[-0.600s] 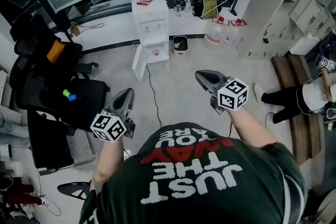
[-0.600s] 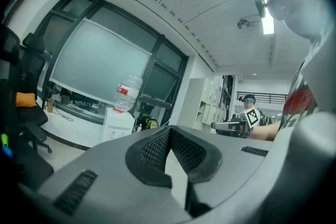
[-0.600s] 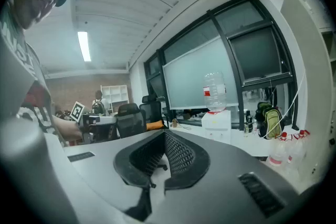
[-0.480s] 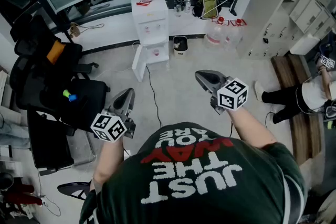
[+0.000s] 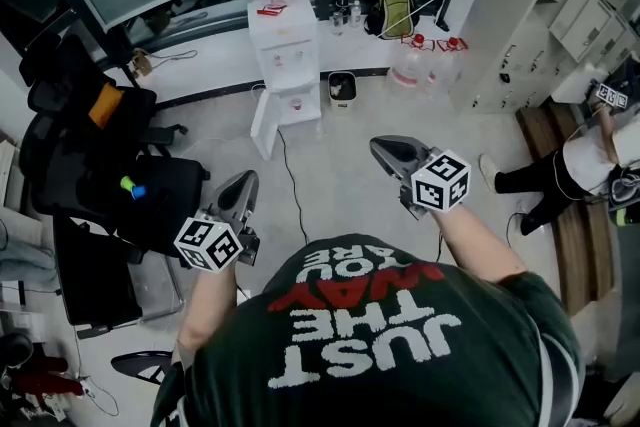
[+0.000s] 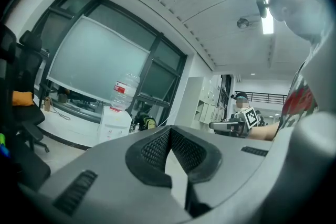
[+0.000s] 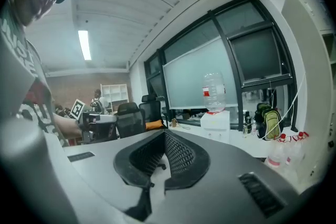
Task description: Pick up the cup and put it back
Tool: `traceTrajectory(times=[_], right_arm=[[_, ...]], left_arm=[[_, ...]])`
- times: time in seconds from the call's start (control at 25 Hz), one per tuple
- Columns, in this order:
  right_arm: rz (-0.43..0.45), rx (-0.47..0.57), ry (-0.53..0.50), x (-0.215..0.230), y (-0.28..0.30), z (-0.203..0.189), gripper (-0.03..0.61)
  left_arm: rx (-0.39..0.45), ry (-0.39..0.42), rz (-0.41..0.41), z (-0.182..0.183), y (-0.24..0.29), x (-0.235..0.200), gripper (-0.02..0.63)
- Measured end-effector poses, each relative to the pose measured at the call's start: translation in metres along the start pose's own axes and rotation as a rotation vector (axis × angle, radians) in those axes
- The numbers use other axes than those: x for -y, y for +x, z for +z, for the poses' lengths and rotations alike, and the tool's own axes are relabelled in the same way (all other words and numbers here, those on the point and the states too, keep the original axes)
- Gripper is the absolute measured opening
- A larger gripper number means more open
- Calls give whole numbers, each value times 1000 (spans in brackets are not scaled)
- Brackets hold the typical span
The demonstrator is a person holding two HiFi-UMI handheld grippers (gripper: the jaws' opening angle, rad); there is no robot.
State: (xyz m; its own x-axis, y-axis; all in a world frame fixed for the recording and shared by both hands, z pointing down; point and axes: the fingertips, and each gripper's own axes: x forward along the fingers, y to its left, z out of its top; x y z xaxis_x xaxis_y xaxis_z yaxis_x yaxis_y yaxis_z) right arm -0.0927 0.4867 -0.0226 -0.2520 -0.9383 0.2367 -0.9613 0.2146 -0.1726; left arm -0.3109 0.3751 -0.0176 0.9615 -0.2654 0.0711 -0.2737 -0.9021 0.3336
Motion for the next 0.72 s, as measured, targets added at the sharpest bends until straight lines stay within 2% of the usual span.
traceTrajectory(times=[0.32, 0.72], right_arm=[[-4, 26, 28, 17, -23, 0, 32], [9, 30, 6, 64, -97, -13, 32]], left_arm=[[-8, -6, -1, -1, 23, 19, -5], [-27, -24, -9, -23, 74, 90, -5]])
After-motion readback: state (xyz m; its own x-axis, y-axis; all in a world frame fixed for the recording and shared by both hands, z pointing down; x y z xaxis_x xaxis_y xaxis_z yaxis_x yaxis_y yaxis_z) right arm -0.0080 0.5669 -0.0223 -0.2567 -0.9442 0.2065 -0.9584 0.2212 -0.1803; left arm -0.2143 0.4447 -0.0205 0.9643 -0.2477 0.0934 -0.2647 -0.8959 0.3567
